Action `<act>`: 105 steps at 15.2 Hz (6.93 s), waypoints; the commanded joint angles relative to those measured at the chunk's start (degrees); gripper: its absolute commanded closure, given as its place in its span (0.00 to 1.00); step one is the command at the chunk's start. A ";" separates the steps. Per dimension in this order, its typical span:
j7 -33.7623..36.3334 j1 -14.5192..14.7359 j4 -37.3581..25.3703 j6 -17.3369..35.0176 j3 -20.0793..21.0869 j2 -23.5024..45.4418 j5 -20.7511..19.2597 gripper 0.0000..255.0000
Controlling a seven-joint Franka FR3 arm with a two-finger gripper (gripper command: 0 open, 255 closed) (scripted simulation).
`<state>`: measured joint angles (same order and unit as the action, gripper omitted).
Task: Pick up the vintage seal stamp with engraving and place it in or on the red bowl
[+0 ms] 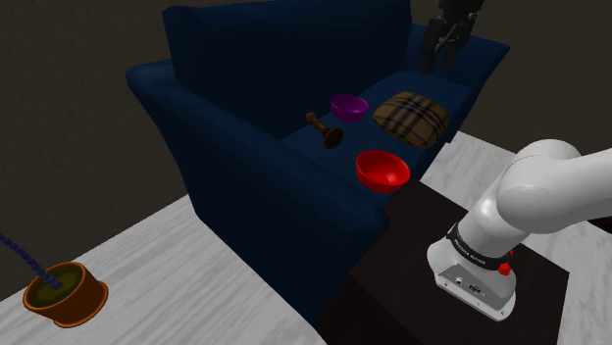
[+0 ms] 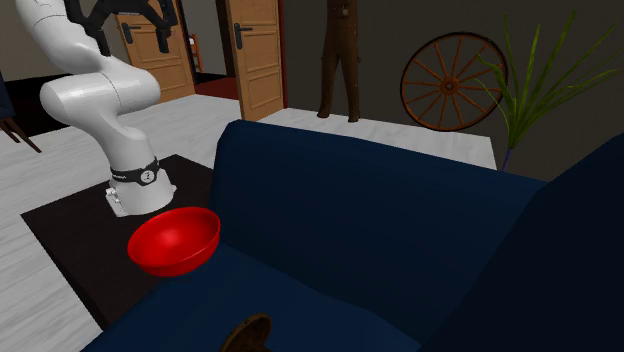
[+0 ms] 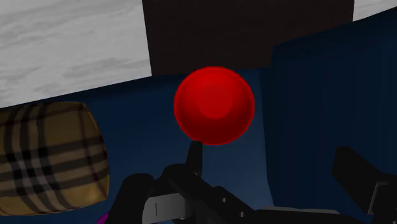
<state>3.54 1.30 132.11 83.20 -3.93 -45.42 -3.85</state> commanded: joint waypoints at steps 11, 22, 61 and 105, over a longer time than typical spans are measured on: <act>-1.75 -0.27 3.56 19.10 -2.88 14.79 -2.18 0.00; -4.08 -0.48 -1.95 36.54 -5.61 36.88 -2.24 0.00; -9.49 -5.41 -39.80 51.50 -5.09 88.20 3.60 1.00; -10.16 -4.16 -40.92 33.96 -6.40 71.66 1.89 1.00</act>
<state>-6.70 -3.02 89.53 116.75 -10.25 27.52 -1.77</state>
